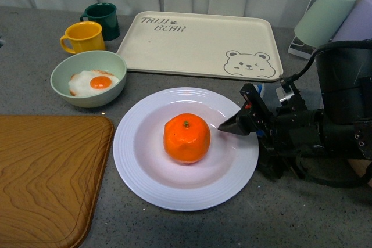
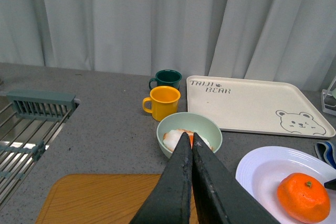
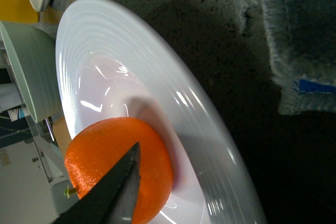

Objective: Place orange and plate with both arms

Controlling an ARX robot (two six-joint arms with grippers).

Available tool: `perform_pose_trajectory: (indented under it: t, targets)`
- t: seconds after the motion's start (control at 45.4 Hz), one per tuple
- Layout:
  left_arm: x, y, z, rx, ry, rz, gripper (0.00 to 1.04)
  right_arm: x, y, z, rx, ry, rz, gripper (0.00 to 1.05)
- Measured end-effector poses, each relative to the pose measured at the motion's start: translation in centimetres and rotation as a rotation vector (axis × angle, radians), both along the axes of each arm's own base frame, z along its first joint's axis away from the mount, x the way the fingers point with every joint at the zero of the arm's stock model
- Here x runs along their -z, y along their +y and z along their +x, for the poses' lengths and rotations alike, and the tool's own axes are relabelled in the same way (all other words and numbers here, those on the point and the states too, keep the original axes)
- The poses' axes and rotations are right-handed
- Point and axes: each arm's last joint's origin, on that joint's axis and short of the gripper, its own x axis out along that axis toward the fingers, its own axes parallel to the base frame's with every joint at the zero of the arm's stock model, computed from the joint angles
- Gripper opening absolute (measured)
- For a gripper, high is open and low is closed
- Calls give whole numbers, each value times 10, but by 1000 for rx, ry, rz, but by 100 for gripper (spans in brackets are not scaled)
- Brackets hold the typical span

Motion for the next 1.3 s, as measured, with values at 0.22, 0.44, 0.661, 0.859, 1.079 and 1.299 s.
perform_pose_trajectory:
  t: [0.22,0.44,0.661,0.859,1.079,1.299]
  targets:
    - [0,0,0,0,0,0,23,5,1,0,0,31,-24,17]
    - [0,0,0,0,0,0,59,-5,4,5,-47,-78,-29,4]
    - [0,0,0,0,0,0,99,-10,-5,6,-32,-223,-11,4]
    - [0,0,0,0,0,2,98,-30,-11,38,2,-295,43,4]
    - [0,0,0,0,0,2,98,-47,-2,87,8,-318,50,4]
    - [0,0,0,0,0,2,98,-41,7,132,12,-294,21,4]
